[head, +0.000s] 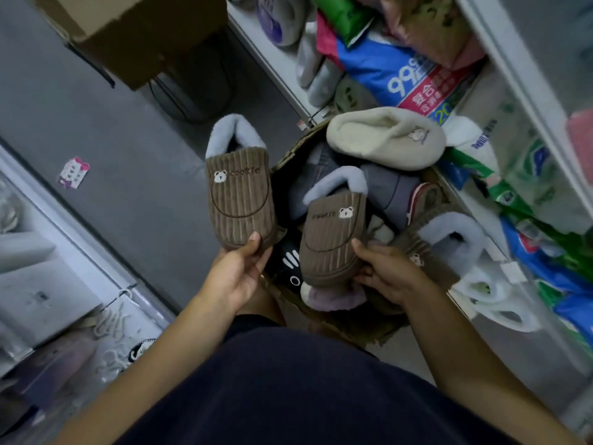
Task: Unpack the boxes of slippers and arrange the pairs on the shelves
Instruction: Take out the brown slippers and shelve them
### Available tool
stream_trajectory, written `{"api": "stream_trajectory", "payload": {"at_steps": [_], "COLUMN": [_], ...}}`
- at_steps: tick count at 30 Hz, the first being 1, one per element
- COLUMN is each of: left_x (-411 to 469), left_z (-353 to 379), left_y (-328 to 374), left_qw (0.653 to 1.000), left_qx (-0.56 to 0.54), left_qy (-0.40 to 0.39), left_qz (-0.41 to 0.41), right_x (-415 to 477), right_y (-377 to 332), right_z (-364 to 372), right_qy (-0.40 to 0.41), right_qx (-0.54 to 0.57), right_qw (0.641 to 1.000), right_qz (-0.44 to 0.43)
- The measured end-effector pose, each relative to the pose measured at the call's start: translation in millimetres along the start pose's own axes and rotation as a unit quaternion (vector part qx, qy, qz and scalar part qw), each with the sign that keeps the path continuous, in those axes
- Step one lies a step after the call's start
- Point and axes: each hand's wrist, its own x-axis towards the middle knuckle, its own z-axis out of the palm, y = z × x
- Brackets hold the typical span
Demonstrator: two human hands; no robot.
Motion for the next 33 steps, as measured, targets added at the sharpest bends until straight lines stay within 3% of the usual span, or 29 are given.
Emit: {"api": "stream_trajectory", "payload": {"at_steps": [8, 16, 24, 33], "left_x": [-34.6, -37.3, -49.9, -96.3], "left_z": [-5.1, -14.5, -6.2, 20.8], "left_y": [-7.3, -35.3, -27.5, -33.1], "left_qw": [0.987, 0.957, 0.938, 0.903], "left_qx": [0.142, 0.253, 0.299, 0.376], "left_qy": [-0.073, -0.07, -0.112, -0.201], "left_qz": [-0.017, -0.125, -0.133, -0.047], "right_x": [-57.6, -56.0, -60.6, -103.1], "right_y": [67.5, 135.2, 144.9, 135.7], "right_z": [-3.9, -7.0, -7.3, -31.7], "right_qy": [-0.034, -0.027, -0.034, -0.044], "right_qx": [0.165, 0.373, 0.404, 0.363], "right_qw": [0.982, 0.926, 0.908, 0.895], "right_qz": [-0.083, -0.043, -0.108, -0.257]}}
